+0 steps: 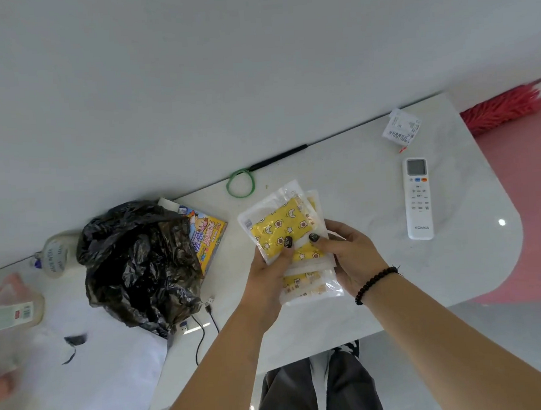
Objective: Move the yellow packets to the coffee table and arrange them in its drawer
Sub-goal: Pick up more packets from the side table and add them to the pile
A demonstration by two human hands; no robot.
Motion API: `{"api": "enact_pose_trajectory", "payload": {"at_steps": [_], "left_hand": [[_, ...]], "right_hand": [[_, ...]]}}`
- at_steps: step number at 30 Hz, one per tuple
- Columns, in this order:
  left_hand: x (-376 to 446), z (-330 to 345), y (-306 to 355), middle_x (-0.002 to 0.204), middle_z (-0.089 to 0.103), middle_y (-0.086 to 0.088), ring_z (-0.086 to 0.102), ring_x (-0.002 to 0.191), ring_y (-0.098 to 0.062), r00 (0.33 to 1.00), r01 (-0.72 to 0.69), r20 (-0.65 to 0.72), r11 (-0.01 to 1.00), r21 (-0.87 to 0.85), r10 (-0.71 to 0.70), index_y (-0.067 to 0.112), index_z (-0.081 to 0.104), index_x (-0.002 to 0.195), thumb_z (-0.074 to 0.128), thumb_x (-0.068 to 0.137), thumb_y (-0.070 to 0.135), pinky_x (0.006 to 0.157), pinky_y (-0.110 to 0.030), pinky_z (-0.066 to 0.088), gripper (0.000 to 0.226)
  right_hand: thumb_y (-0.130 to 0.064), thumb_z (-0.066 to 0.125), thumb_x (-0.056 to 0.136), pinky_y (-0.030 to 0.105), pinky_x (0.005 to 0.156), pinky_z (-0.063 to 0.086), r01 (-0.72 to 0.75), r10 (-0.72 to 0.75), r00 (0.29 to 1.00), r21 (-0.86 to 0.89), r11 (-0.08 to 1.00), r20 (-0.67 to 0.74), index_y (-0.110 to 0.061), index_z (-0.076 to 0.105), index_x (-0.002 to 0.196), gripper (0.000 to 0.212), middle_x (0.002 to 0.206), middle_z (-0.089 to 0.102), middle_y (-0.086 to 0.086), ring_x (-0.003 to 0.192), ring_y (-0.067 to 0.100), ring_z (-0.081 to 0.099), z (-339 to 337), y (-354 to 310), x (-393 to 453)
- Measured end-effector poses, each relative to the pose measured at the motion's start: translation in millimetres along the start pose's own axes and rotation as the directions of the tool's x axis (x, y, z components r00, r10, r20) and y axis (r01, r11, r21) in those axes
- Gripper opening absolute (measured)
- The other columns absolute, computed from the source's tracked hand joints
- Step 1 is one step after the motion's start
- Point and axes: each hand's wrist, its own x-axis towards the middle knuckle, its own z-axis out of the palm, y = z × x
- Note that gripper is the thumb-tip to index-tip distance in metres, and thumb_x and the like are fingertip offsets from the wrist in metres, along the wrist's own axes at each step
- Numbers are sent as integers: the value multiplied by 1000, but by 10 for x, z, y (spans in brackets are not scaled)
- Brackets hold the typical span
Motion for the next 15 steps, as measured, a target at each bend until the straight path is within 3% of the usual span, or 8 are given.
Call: {"api": "enact_pose_trajectory", "payload": {"at_steps": [7,11,15], "left_hand": [[-616,238,544,112,72,-10,71,99,-30,992,-68,111,997,32,64,15,60,124,60,89,18,77,-46,58,35],[-1078,361,1000,113,72,-11,69,102,-32,979,-168,139,977,130,150,13,61,123,59,93,19,86,-54,55,31],[-1560,405,1467,110,74,-7,71,100,-30,966,-242,141,947,213,215,19,64,120,64,89,27,89,-54,54,31]], "right_hand": [[11,63,81,51,79,57,173,-171,985,-207,963,26,-11,64,109,35,104,70,17,92,35,69,279,-515,-765],[10,63,82,41,71,59,286,-299,954,-380,880,24,-14,65,104,32,98,69,10,83,26,71,508,-901,-1363],[8,63,83,32,64,59,343,-339,938,-365,865,77,-8,65,105,27,97,67,16,78,21,69,715,-1231,-1917]]}}
